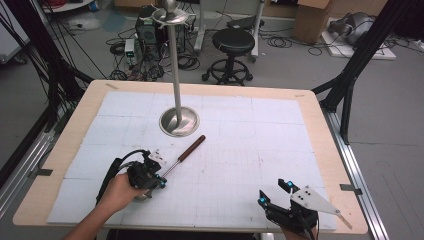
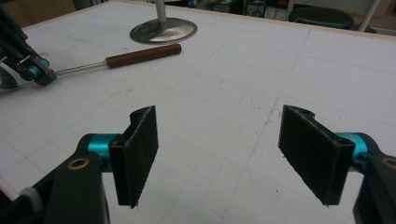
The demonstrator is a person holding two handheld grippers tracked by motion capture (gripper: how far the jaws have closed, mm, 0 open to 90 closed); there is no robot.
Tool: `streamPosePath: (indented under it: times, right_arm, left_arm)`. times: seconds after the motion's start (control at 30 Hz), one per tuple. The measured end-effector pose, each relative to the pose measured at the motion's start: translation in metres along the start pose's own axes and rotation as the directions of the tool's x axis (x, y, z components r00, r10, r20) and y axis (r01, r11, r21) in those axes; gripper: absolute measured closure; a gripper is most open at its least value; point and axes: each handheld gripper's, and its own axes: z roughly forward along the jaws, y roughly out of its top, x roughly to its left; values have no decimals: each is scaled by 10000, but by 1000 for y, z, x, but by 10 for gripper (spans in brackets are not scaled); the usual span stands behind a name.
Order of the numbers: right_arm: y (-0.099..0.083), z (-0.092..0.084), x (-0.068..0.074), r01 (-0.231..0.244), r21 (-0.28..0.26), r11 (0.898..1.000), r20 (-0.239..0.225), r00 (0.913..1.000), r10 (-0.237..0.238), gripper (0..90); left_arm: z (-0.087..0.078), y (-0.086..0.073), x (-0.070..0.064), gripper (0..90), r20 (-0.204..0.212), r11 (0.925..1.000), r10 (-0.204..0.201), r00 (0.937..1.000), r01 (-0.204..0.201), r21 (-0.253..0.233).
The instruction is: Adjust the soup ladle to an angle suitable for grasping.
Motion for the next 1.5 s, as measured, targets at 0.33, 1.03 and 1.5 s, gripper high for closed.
streamPosePath:
  times: [0.33, 1.03, 1.5]
  right_arm:
    - [0, -1, 0, 6, 2, 10000, 7, 10000, -6, 277]
    - [1, -6, -11, 19, -178, 9998, 498, 9988, -10, 175]
    - [2, -6, -13, -29, -242, 9997, 446, 9990, 39, 175]
  left_arm:
    - [-22, -14, 4, 669, 384, 9833, -523, 9979, 581, -1726]
    - [-63, -74, 21, 236, 172, 7163, -1266, 9918, 1034, -6901]
    - [-65, -67, 19, 209, 168, 7521, -1576, 9874, 1311, -6459]
